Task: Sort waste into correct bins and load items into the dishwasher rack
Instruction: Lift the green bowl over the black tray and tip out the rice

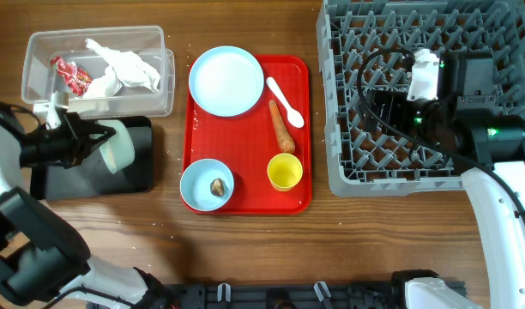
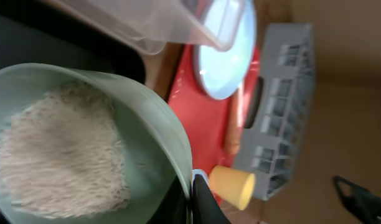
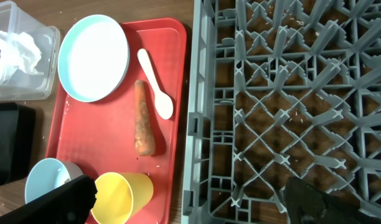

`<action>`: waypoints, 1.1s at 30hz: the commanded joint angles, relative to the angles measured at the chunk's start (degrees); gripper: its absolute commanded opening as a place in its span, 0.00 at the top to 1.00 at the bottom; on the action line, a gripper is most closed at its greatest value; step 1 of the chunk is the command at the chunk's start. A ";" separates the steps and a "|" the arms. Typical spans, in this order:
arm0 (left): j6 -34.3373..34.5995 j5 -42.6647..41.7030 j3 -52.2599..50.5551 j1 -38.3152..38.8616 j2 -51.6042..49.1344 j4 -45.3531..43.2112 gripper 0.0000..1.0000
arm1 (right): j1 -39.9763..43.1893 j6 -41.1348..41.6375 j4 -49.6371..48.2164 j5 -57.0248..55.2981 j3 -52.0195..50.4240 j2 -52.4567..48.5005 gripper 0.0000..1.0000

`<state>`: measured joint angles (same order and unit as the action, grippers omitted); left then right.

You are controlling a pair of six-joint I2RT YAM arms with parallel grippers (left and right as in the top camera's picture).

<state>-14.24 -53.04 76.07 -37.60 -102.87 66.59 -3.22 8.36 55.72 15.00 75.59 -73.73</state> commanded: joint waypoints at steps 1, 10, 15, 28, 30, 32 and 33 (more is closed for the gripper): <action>-4.48 -11.10 -0.17 -3.32 -2.05 0.22 0.96 | 0.02 0.79 0.07 0.55 0.83 -0.33 0.01; -4.87 -17.79 -0.17 -10.99 -2.32 2.16 0.96 | 0.02 0.76 0.33 0.55 0.83 -0.33 0.01; -4.83 -22.16 -0.17 -13.16 -2.36 2.25 0.96 | 0.02 0.76 0.52 0.55 0.83 -0.33 0.01; -4.57 -34.21 -0.17 -13.68 -2.38 9.35 0.96 | 0.02 0.79 0.76 0.55 0.83 -0.33 0.01; -4.57 -34.62 -0.17 -13.68 -2.38 9.84 0.96 | 0.02 0.76 0.83 0.52 0.83 -0.33 0.01; -4.59 -35.06 -0.17 -13.68 -2.36 10.40 0.96 | 0.02 0.74 0.85 0.52 0.83 -0.33 0.01; -4.59 -35.26 -0.17 -13.68 -2.36 10.43 0.96 | 0.02 0.72 0.87 0.52 0.83 -0.33 0.01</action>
<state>-17.93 -84.86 76.07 -50.96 -104.75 76.60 -3.22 8.36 56.40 15.00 75.59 -73.73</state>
